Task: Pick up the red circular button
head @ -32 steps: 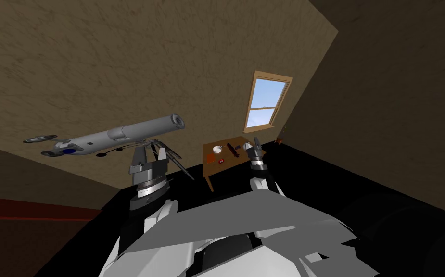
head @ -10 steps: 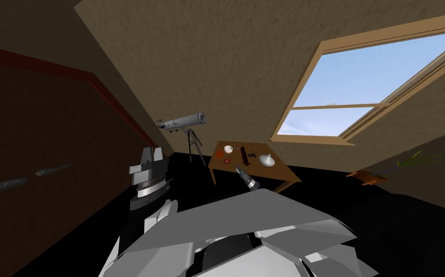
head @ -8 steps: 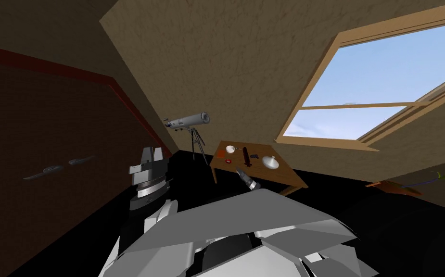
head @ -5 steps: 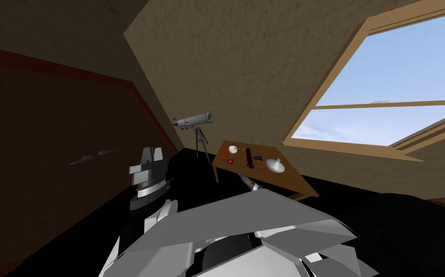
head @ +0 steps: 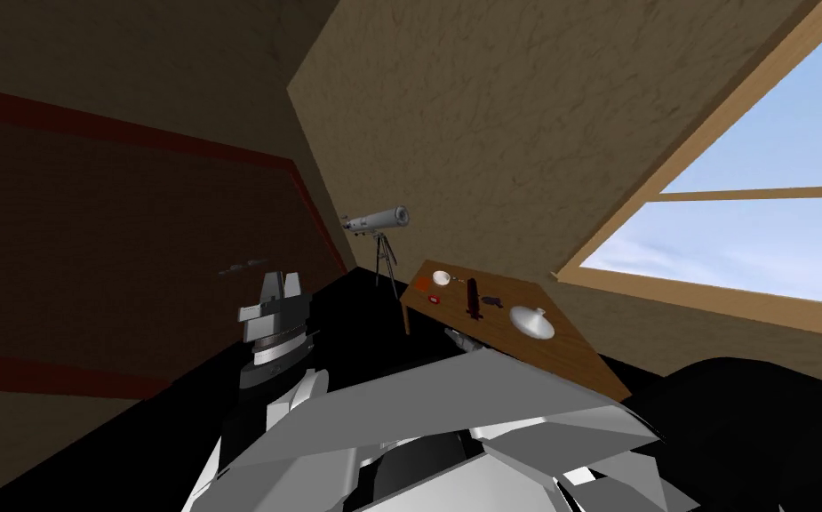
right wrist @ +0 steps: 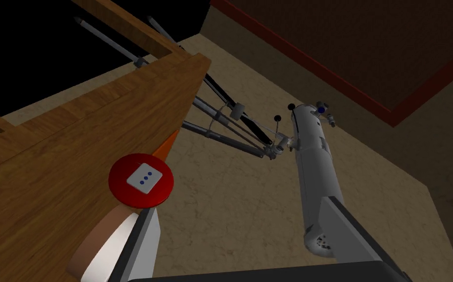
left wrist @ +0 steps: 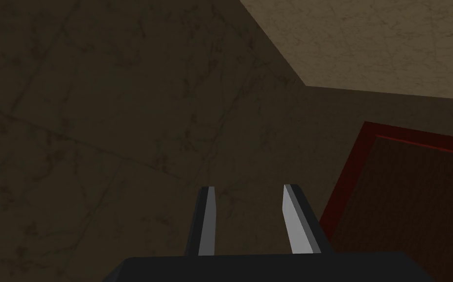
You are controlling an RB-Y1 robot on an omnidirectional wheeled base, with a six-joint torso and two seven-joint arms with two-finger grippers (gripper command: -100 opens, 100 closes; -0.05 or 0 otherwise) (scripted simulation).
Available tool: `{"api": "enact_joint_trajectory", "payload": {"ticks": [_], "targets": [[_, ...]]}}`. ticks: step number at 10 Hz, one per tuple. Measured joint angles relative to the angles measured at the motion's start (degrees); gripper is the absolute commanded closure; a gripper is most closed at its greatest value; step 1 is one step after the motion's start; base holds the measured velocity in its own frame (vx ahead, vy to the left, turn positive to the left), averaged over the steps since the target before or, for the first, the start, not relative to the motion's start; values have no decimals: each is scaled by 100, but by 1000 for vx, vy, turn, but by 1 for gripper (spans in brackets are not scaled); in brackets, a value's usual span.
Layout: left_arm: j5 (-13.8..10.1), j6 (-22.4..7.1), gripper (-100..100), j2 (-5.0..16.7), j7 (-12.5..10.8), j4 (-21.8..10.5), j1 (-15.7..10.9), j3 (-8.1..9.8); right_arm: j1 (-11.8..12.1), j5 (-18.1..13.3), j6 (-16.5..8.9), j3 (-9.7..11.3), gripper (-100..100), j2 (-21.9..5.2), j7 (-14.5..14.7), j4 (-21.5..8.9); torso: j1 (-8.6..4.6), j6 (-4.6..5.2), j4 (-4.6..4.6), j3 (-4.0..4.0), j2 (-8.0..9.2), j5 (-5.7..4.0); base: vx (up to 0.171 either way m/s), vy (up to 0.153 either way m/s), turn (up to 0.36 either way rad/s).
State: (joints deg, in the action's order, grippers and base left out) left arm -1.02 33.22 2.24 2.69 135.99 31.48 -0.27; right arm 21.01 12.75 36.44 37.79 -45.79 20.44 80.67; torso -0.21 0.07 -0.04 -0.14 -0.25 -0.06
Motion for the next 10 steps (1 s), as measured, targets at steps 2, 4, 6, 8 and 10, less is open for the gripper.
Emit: {"api": "enact_joint_trajectory", "payload": {"ticks": [2, 4, 6, 8, 10], "targets": [[0, 0, 0, 0, 0, 0, 1, 0, -59, -24, 1, 133, -100, -177, 187, -247, 9, 2, -1, -3, -5, 2, 0, -13, 240], [0, 0, 0, 0, 0, 0, -1, 0, -248, -68, 90, 336, -100, -449, 351, -708, 9, -5, -1, -6, -10, 3, 8, -15, 482], [0, 0, 0, 0, 0, 0, 0, 0, -459, -143, 175, 560, -100, -754, 610, -1225, 9, -3, -3, -10, -17, 3, 23, -9, 435], [0, 0, 0, 0, 0, 0, 2, 1, -562, -201, 238, 690, -100, -971, 827, -1576, 15, 6, -4, -11, -19, 3, 23, -1, 144], [0, 0, 0, 0, 0, 0, 1, 0, -699, -266, 220, 814, -100, -1197, 1018, -1870, 21, -3, -4, -12, -22, 5, 35, 11, 398]]}}
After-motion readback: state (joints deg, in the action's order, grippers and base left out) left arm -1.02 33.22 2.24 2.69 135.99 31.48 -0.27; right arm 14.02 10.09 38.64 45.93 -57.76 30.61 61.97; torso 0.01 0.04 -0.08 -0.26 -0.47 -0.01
